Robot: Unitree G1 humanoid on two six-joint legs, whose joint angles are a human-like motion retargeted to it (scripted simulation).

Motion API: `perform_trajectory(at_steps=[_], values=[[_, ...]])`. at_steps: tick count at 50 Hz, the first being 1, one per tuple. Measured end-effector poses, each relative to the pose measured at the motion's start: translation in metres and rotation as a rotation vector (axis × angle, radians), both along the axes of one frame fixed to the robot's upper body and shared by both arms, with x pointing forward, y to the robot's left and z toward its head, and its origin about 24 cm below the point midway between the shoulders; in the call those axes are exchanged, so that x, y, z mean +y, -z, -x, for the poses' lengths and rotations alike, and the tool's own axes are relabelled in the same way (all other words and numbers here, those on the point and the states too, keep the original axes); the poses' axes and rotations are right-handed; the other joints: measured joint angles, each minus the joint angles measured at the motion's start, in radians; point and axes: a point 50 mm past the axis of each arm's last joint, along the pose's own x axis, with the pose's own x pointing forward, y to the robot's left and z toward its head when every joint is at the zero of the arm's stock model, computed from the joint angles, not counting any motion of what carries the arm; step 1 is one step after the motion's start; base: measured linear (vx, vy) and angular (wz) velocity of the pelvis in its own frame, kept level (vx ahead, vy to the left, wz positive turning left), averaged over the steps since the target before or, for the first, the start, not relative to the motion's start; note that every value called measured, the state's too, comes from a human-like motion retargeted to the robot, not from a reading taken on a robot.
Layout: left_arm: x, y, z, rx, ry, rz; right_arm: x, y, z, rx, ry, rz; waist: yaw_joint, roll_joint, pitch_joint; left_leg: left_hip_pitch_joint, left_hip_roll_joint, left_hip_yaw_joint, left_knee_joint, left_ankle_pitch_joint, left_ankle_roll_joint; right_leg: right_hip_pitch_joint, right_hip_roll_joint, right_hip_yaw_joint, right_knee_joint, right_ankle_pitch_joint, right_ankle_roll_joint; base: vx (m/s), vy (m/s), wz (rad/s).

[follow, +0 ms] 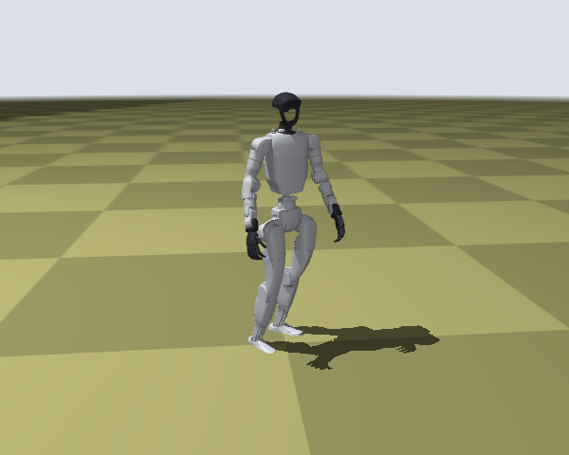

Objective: Static pose

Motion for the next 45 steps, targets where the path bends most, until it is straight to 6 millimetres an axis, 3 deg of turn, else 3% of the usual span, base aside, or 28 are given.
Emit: perform_trajectory(at_steps=[3, 6, 12, 18, 22, 26, 31, 35, 40, 45], values=[[0.016, 0.011, 0.019, 0.078, -0.022, -0.086, 0.013, 0.007, 0.004, 0.056, -0.040, -0.029, 0.067, -0.039, 0.009, 0.010, -0.013, -0.036, 0.000, -0.001, 0.015, 0.004, -0.017, -0.017, 0.034, -0.022, 0.000, -0.01, 0.02, 0.39], [0.037, 0.017, 0.039, 0.147, -0.051, -0.164, 0.028, 0.008, -0.009, 0.055, -0.116, -0.062, 0.138, -0.080, 0.020, 0.013, -0.026, -0.069, 0.000, 0.002, 0.028, 0.004, -0.036, -0.035, 0.062, -0.039, 0.002, -0.02, 0.03, 0.46], [0.074, 0.019, 0.074, 0.247, -0.120, -0.249, 0.057, -0.012, -0.074, -0.111, -0.307, -0.098, 0.247, -0.137, 0.035, -0.006, -0.057, -0.114, -0.001, 0.029, 0.024, -0.021, -0.082, -0.078, 0.116, -0.066, -0.010, -0.04, 0.03, 0.39], [0.082, 0.019, 0.089, 0.289, -0.107, -0.235, 0.082, -0.042, -0.128, -0.260, -0.476, -0.123, 0.278, -0.189, 0.037, -0.058, -0.065, -0.132, -0.004, 0.017, 0.033, -0.100, -0.104, -0.099, 0.202, -0.099, 0.005, -0.05, 0.02, 0.40], [0.076, 0.016, 0.076, 0.251, -0.040, -0.213, 0.094, -0.054, -0.143, -0.299, -0.559, -0.149, 0.253, -0.221, 0.047, -0.075, -0.091, -0.147, -0.006, 0.033, 0.025, -0.202, -0.152, -0.095, 0.390, -0.131, 0.014, -0.07, -0.05, 0.43], [0.066, 0.003, 0.040, 0.119, 0.044, -0.198, 0.096, -0.062, -0.147, -0.326, -0.596, -0.164, 0.190, -0.253, 0.056, -0.093, -0.114, -0.173, -0.009, 0.050, 0.012, -0.330, -0.185, -0.030, 0.573, -0.172, 0.035, -0.05, -0.11, 0.63], [0.052, -0.025, -0.013, -0.087, 0.110, -0.158, 0.085, -0.053, -0.133, -0.291, -0.558, -0.176, 0.113, -0.260, 0.040, -0.123, -0.093, -0.209, -0.008, 0.063, -0.014, -0.388, -0.157, 0.063, 0.543, -0.142, 0.055, 0.00, -0.18, 0.62], [0.043, -0.047, -0.044, -0.221, 0.128, -0.124, 0.075, -0.039, -0.114, -0.208, -0.523, -0.175, 0.102, -0.251, 0.025, -0.136, -0.052, -0.221, -0.004, 0.061, -0.027, -0.352, -0.115, 0.067, 0.442, -0.145, 0.032, 0.05, -0.23, 0.20], [0.037, -0.062, -0.061, -0.306, 0.124, -0.096, 0.067, -0.025, -0.095, -0.106, -0.529, -0.159, 0.119, -0.243, 0.034, -0.177, 0.007, -0.171, 0.131, 0.020, -0.024, -0.278, -0.081, 0.025, 0.329, -0.151, -0.011, 0.07, -0.25, -0.03], [0.036, -0.065, -0.062, -0.321, 0.125, -0.073, 0.061, -0.021, -0.088, -0.073, -0.521, -0.140, 0.131, -0.234, 0.059, -0.327, 0.127, -0.010, 0.585, -0.161, 0.041, -0.211, -0.058, -0.011, 0.232, -0.133, -0.027, 0.06, -0.18, 0.00]])
